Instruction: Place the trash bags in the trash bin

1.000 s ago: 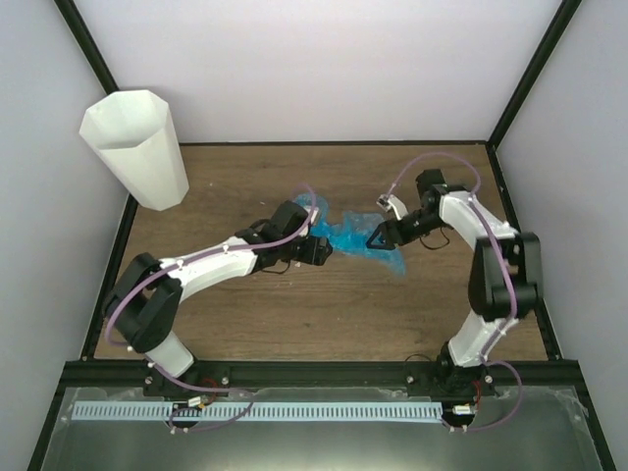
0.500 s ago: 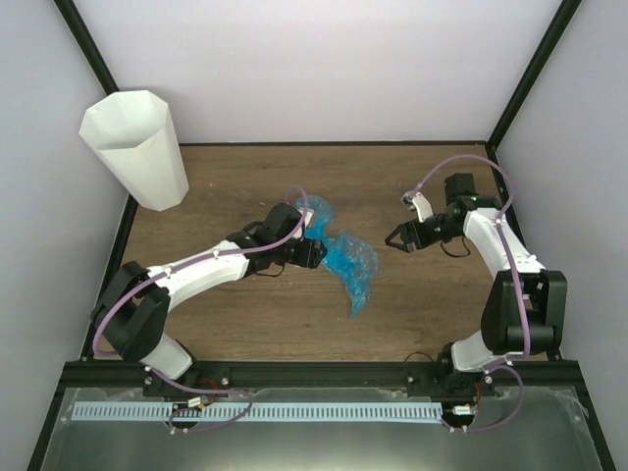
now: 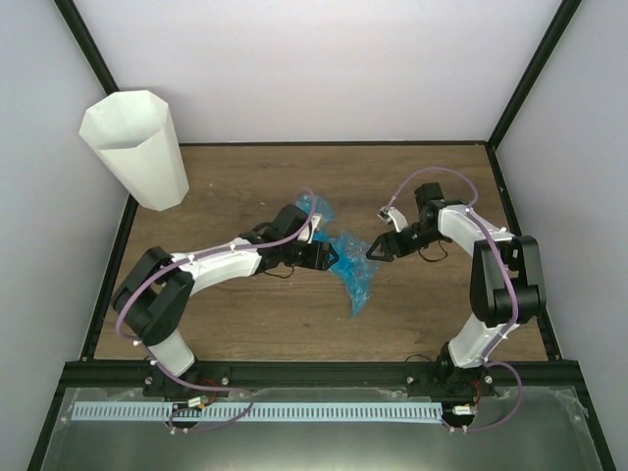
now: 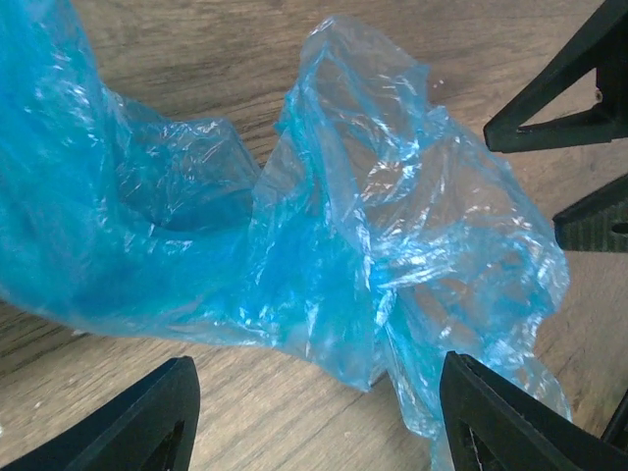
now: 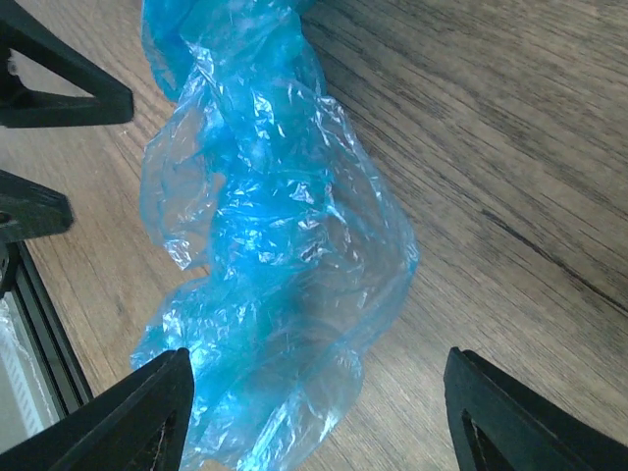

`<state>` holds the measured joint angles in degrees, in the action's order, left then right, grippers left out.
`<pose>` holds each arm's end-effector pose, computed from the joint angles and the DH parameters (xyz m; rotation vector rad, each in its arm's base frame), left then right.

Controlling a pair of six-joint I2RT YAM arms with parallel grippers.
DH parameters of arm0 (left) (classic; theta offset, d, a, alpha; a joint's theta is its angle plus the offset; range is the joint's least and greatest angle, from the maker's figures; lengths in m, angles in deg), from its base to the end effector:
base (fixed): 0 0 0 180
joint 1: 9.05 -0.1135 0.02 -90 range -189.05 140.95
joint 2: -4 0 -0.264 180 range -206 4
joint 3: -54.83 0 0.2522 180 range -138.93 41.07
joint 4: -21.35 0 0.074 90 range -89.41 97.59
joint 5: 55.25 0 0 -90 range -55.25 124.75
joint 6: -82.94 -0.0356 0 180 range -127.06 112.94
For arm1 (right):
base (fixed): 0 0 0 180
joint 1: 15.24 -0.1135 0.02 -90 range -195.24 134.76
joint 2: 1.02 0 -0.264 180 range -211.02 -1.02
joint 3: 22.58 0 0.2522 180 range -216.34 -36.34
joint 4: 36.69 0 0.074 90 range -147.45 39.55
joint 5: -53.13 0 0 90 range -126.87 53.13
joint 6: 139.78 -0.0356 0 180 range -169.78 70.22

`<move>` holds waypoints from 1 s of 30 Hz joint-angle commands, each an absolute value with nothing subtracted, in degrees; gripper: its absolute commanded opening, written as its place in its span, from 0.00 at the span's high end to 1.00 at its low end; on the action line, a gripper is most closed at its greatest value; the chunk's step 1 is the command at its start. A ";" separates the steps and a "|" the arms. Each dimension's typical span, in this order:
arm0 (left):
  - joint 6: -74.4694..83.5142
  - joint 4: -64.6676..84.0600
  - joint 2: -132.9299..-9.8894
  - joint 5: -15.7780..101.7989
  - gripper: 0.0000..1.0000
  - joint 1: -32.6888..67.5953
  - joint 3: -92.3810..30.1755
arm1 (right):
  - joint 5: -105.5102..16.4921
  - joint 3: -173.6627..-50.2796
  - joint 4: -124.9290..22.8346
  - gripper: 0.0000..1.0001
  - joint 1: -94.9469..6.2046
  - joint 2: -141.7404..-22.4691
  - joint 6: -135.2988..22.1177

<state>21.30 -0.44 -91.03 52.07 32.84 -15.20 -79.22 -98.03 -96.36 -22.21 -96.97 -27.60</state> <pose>0.2502 -0.2387 0.1912 0.4524 2.5101 -0.8973 0.2956 0.0603 0.1889 -0.7677 2.5946 1.0076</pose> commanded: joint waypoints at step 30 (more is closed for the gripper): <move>7.23 -10.07 -84.95 45.22 0.95 28.22 -20.82 | -76.50 -96.17 -88.65 0.99 -12.04 -87.10 -32.96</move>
<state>11.82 -9.31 -87.27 45.03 28.12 -21.54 -79.26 -97.29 -90.05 -11.91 -90.82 -32.15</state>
